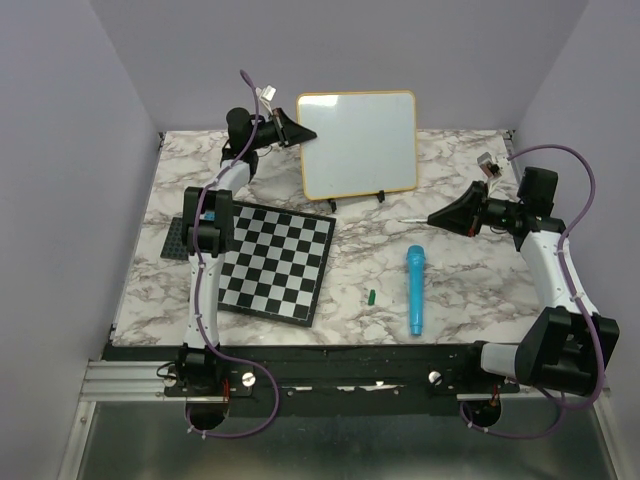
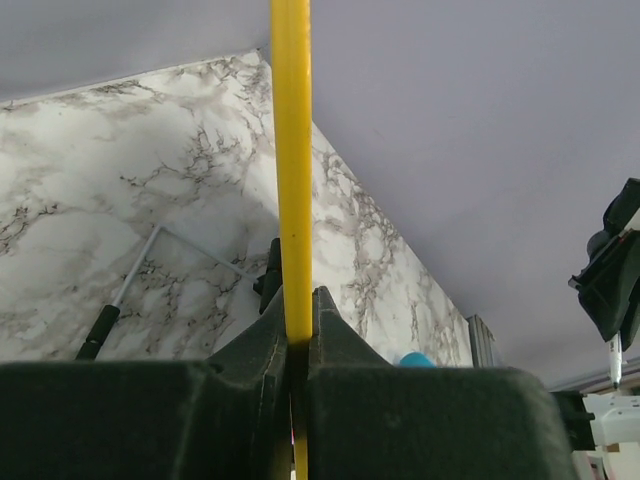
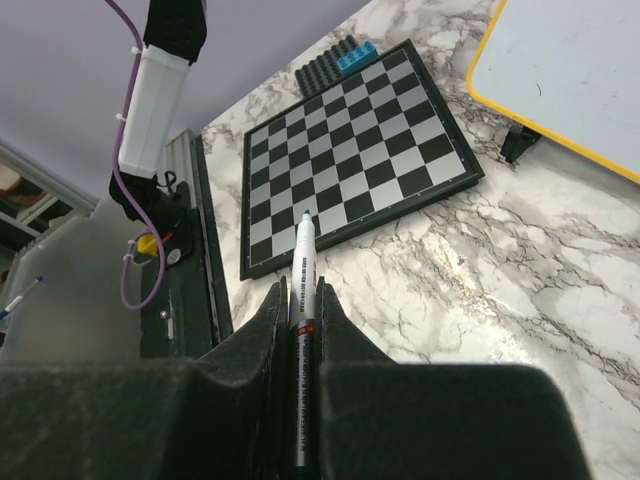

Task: Write a sentence on the whiteboard
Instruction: Pick up the whiteboard from the whiteboard stand, then place the whiteboard at the center of the board.

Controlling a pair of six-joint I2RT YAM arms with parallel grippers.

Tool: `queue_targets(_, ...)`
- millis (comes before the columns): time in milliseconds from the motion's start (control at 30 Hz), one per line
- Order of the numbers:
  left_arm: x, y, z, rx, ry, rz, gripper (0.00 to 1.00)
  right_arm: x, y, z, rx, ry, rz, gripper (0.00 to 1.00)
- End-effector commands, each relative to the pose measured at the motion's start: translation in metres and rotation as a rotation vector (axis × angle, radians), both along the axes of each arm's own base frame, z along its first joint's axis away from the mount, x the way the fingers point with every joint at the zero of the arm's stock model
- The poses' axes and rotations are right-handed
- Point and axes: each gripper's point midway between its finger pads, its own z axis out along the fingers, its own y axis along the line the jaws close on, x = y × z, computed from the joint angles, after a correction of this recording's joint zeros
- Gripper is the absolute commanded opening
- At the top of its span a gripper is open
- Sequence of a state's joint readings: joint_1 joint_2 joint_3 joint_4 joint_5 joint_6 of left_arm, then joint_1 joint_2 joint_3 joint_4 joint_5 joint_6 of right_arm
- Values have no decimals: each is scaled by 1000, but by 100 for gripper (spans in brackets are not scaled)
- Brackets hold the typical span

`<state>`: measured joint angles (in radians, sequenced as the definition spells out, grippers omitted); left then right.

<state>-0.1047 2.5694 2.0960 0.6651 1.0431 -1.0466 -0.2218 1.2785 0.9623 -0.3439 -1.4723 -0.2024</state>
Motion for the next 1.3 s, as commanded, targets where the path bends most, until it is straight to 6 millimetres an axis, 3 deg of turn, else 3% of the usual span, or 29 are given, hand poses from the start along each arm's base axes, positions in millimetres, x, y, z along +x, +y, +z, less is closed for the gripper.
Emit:
queue_targets(0, -14, 5, 115, -87, -240, 65, 0, -8, 4, 17, 11, -55, 39, 1)
queue_targets(300, -40, 1, 170, -187, -295, 69, 0, -16, 6, 24, 10, -83, 46, 1)
queue_targets(367, -46, -2, 174, -188, -299, 62, 0, -17, 6, 26, 11, -86, 49, 1)
queue_targets(400, -56, -4, 186, -194, -319, 54, 0, -19, 7, 27, 11, -91, 50, 1)
queue_targets(467, -66, -5, 180, -195, -314, 54, 0, -22, 7, 30, 15, -97, 56, 1)
queue_targets(500, -78, -3, 194, -201, -342, 60, 0, -24, 8, 32, 15, -106, 60, 1)
queue_targets(533, -83, -3, 174, -190, -296, 69, 0, -27, 9, 35, 22, -109, 70, 1)
queue_targets(567, -89, -1, 173, -187, -303, 82, 0, -30, 10, 37, 25, -113, 76, 1)
queue_targets(600, -103, 2, 187, -180, -354, 106, 0, -32, 10, 39, 28, -120, 83, 1)
queue_targets(633, -108, 3, 162, -154, -305, 124, 0, -35, 11, 42, 31, -128, 91, 1)
queue_targets(667, -114, 4, 157, -141, -301, 140, 0, -37, 11, 43, 33, -133, 94, 1)
queue_targets(700, -128, 8, 169, -141, -329, 158, 0, -39, 11, 44, 35, -137, 98, 1)
queue_targets(733, -135, 9, 165, -124, -349, 178, 0, -42, 13, 47, 39, -144, 107, 1)
queue_targets(767, -144, 9, 141, -105, -298, 187, 0, -44, 13, 47, 41, -146, 111, 1)
queue_targets(800, -159, 11, 151, -106, -329, 196, 0, -46, 13, 48, 42, -151, 115, 1)
queue_targets(833, -166, 14, 132, -88, -294, 213, 0, -47, 14, 48, 45, -154, 120, 1)
queue_targets(867, -172, 15, 127, -80, -289, 221, 0, -49, 14, 49, 47, -158, 124, 1)
queue_targets(900, -184, 17, 135, -84, -311, 229, 0, -49, 14, 49, 48, -157, 125, 1)
queue_targets(933, -189, 19, 133, -80, -311, 238, 0, -51, 15, 49, 50, -159, 129, 1)
queue_targets(967, -194, 21, 118, -63, -284, 250, 0, -51, 15, 49, 53, -157, 132, 1)
queue_targets(1000, -204, 23, 125, -64, -302, 251, 0, -50, 14, 49, 54, -154, 131, 1)
queue_targets(1067, -213, 25, 111, -41, -272, 255, 0, -51, 15, 48, 58, -150, 136, 1)
queue_targets(1100, -221, 27, 116, -41, -289, 254, 0, -51, 15, 48, 58, -150, 136, 1)
queue_targets(1167, -229, 29, 105, -19, -257, 261, 0, -51, 15, 48, 59, -149, 136, 1)
queue_targets(1267, -239, 34, 104, 7, -269, 273, 0, -50, 14, 46, 61, -141, 136, 1)
